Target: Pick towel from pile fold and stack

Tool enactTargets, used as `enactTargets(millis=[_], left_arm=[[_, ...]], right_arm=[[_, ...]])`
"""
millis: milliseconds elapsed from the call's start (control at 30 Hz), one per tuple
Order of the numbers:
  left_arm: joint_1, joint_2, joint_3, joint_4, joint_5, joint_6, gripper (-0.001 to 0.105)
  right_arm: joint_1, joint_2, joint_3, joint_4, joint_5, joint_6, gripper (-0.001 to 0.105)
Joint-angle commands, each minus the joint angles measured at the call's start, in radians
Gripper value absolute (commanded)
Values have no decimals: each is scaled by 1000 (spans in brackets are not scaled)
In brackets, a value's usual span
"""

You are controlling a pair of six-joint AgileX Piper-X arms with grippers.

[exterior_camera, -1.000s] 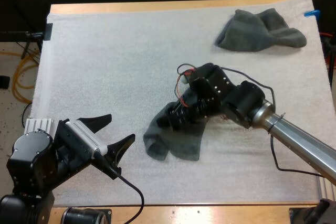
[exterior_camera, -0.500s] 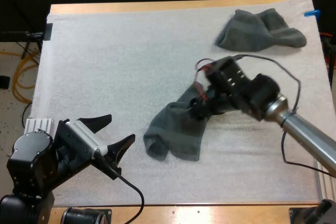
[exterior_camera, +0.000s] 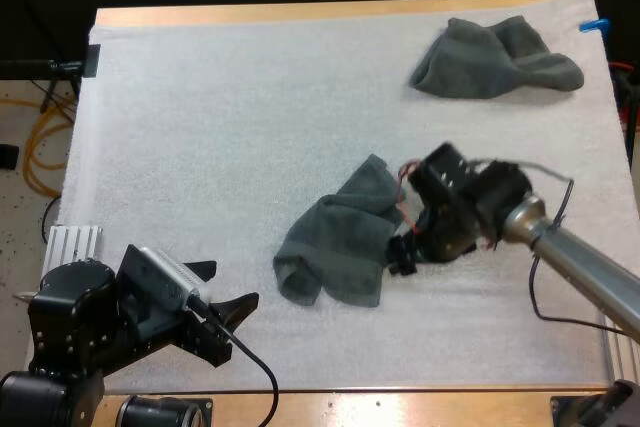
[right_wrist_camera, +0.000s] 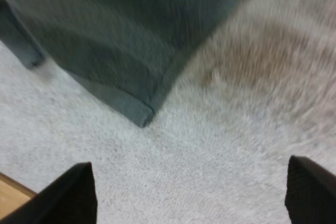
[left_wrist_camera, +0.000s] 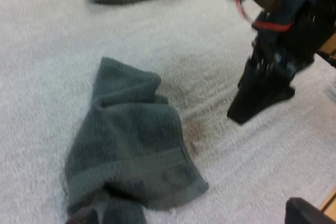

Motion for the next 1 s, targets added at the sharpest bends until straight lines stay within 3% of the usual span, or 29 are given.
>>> enactTargets(millis=[0,200,400,767,967], left_arm=[[-2,0,-7,19,9,-10,67],[-2,0,-7,20,9,-8,67],[-2,0,-7,20,9,-8,67],[-2,0,-7,20,9,-8,67],[-2,0,-7,20,9,-8,67]], right_arm=[[7,-8,34,-55,-29,29,71],[6,-8,135,-224,-200,147,71],[6,7,206,-347,-273,240,71],[6,161,228,-447,-455,319,71],[6,219,228,-465,-497,335,71]])
